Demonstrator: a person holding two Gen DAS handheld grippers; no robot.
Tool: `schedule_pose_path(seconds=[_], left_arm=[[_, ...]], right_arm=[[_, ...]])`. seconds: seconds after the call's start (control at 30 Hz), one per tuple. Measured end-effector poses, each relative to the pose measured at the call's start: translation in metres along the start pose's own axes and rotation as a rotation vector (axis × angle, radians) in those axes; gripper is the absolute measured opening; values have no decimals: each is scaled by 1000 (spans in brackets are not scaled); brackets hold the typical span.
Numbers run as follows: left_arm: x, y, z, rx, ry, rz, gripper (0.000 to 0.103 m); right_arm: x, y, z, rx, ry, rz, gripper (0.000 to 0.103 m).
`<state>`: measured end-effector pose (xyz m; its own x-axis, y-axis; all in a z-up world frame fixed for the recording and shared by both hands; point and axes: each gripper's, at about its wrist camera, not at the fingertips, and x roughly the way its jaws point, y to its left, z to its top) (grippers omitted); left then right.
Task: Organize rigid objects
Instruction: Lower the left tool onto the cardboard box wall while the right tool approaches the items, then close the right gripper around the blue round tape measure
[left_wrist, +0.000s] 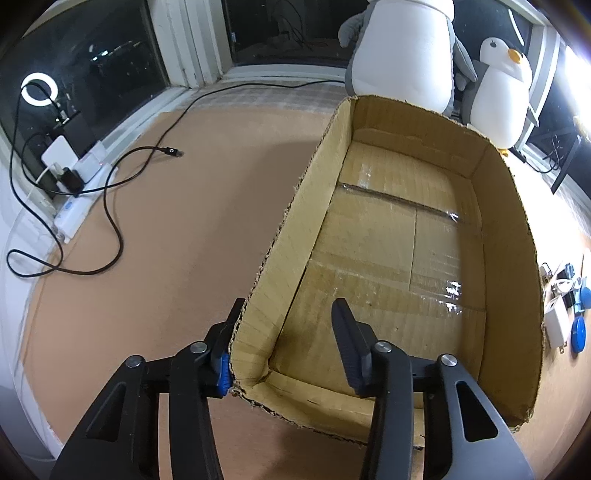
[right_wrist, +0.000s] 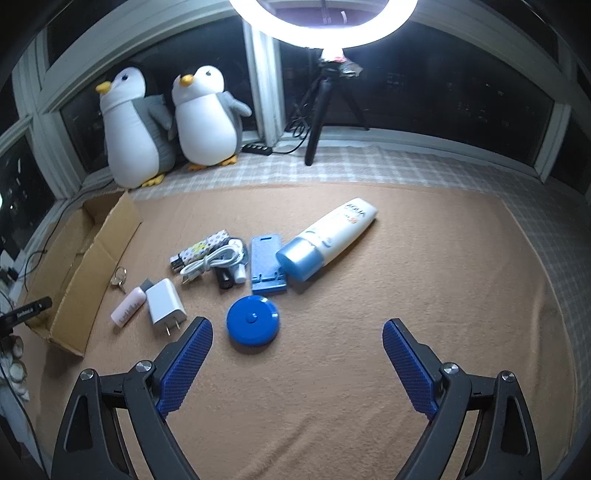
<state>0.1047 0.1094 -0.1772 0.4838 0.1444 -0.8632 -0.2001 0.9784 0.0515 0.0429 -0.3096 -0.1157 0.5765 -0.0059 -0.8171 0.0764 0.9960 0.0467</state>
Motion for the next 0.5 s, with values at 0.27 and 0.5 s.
schedule_pose_path(seconds=[0.27,0.5], left_arm=[[9,3,-2,-3,30,2,36],[12,3,-3,-9,32,2,36]], right_arm=[[28,23,1,-81,55,29,75],[55,34,0,-106,119,40,60]])
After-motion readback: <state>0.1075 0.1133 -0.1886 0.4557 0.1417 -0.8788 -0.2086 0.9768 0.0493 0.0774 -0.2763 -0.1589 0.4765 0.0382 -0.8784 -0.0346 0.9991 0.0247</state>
